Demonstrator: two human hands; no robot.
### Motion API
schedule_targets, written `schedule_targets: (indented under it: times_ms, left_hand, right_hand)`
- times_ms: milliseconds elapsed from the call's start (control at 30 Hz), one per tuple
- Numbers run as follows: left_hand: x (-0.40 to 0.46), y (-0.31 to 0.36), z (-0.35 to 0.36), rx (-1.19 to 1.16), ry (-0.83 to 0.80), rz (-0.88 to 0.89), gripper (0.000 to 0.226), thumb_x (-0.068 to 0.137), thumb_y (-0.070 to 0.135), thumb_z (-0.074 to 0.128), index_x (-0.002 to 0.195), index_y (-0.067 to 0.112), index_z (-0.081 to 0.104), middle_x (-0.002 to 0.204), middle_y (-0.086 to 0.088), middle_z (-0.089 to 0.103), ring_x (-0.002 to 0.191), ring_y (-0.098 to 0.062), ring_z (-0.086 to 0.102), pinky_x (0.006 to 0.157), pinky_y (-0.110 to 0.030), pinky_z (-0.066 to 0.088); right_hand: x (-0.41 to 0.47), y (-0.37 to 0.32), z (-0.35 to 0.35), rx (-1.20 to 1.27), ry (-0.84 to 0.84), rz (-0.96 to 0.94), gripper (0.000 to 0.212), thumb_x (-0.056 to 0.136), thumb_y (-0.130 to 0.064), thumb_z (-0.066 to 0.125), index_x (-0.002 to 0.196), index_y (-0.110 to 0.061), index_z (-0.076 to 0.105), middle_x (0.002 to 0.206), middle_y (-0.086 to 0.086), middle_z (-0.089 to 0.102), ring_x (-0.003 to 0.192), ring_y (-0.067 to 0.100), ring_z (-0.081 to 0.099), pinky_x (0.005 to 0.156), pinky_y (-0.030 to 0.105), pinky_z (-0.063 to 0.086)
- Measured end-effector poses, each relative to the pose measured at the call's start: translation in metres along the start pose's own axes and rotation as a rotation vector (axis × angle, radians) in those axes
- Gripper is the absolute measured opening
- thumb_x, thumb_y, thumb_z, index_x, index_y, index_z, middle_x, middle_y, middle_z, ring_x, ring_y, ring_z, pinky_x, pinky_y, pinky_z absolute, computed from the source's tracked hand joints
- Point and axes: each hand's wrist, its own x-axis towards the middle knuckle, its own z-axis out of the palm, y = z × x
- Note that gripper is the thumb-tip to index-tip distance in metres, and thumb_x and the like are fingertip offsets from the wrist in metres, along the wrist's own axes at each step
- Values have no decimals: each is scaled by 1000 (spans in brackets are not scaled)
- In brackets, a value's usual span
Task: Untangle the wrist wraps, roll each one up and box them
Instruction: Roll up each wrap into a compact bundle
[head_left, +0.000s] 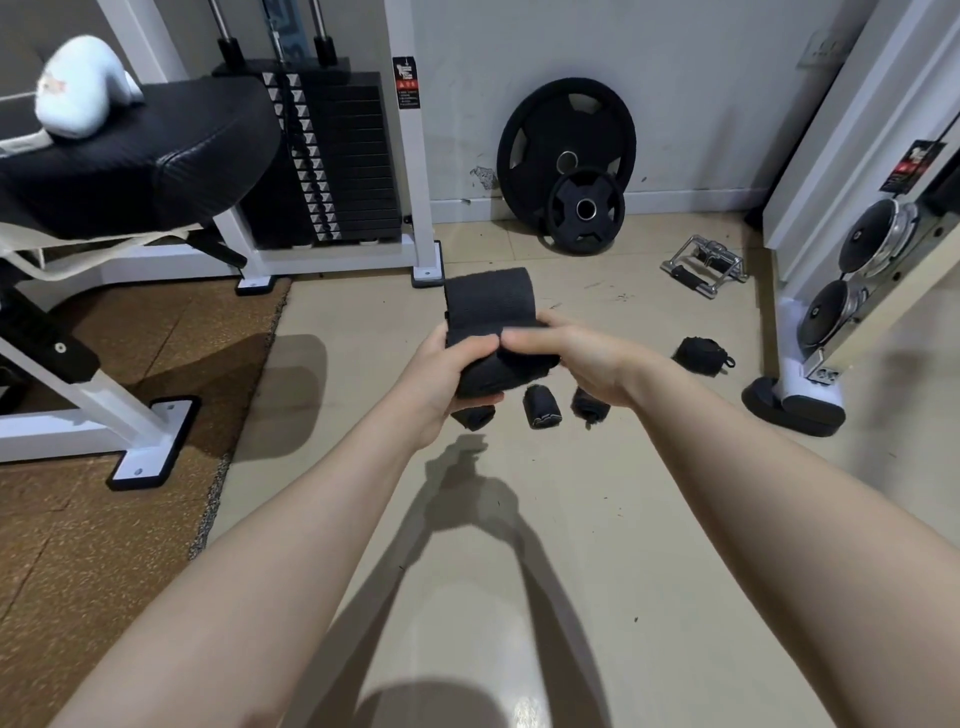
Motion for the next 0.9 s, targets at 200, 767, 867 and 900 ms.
schedule_targets:
  times_ms: [200, 767, 867, 900]
  left_hand:
    - [4, 5, 0, -70, 48, -50, 24, 94, 24, 55, 118, 22, 57, 112, -3, 67, 94, -19, 66, 72, -33, 55]
    - [5, 22, 5, -314, 126, -334, 21, 94, 30, 51, 93, 11, 61, 63, -8, 69, 52, -23, 66, 49, -28, 53]
    - [7, 22, 4, -315, 95, -314, 20, 95, 22, 46, 90, 8, 58, 62, -7, 67, 50, -21, 64, 46, -25, 51]
    - [7, 23, 3, -315, 87, -315, 19, 95, 20, 45, 87, 7, 58, 61, -7, 66, 48, -21, 63, 45, -24, 50]
  right_hand:
    - [3, 0, 8, 99, 50, -62, 23, 85, -17, 70, 103, -21, 58, 104, 3, 68, 94, 19, 68, 84, 34, 57]
    - [4, -16, 12, 55, 63, 212, 19, 88, -34, 62, 95, -18, 65, 88, 2, 68, 81, 19, 64, 78, 33, 51]
    - [1, -22, 12, 108, 96, 218, 14, 87, -31, 63, 86, -18, 63, 78, -1, 66, 71, 15, 62, 68, 26, 49]
    - [-1, -23, 13, 122, 98, 223, 14, 87, -31, 63, 85, -18, 63, 76, -2, 66, 70, 14, 61, 66, 25, 49]
